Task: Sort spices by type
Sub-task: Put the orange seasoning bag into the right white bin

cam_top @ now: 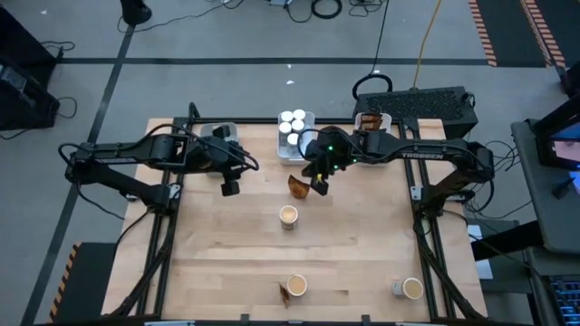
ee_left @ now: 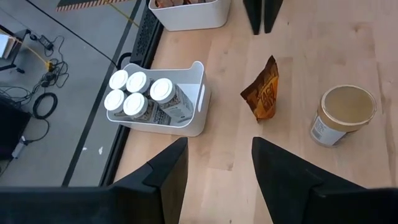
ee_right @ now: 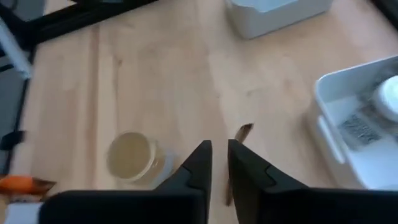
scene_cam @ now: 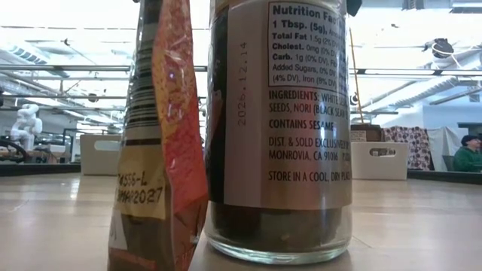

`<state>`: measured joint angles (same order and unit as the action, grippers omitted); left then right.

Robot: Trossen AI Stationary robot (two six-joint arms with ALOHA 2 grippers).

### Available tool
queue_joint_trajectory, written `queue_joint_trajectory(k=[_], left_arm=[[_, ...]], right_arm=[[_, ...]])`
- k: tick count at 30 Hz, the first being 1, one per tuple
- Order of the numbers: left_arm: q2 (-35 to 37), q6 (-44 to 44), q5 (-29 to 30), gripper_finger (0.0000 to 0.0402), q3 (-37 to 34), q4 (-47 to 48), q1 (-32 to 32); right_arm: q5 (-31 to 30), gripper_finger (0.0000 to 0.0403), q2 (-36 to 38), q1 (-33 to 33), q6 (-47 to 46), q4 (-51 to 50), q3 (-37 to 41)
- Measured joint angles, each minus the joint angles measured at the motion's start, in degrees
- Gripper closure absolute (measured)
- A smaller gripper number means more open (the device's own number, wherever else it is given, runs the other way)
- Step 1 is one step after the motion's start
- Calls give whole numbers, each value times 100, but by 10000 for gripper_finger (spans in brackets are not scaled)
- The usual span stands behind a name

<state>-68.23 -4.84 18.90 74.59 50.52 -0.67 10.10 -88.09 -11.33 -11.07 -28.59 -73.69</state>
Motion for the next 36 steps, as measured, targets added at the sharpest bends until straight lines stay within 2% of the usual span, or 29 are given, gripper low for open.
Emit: queue_joint_trajectory(k=[3,7,15,18,22,27,36], left_arm=[[0,2,-31,219,0,13,0],[21,52,-119,219,0,164,49],[165,404,-125,219,-15,431,197],[465,453,-53,219,-338,287,264],[983,457,31,219,-1054,-315,267],[1474,719,31,219,-1841,-940,267],[1774,1047,35,219,-2606,-1464,267]], right_arm=[[-313,344,0,-2,135,10,0],[-440,295,-17,17,121,165,0],[-541,185,-581,92,-23,327,-1],[-587,157,-787,87,-29,353,5],[-652,142,-861,85,-55,535,2],[-1207,140,-861,81,-33,532,2],[-1074,140,-1087,122,-339,549,4]])
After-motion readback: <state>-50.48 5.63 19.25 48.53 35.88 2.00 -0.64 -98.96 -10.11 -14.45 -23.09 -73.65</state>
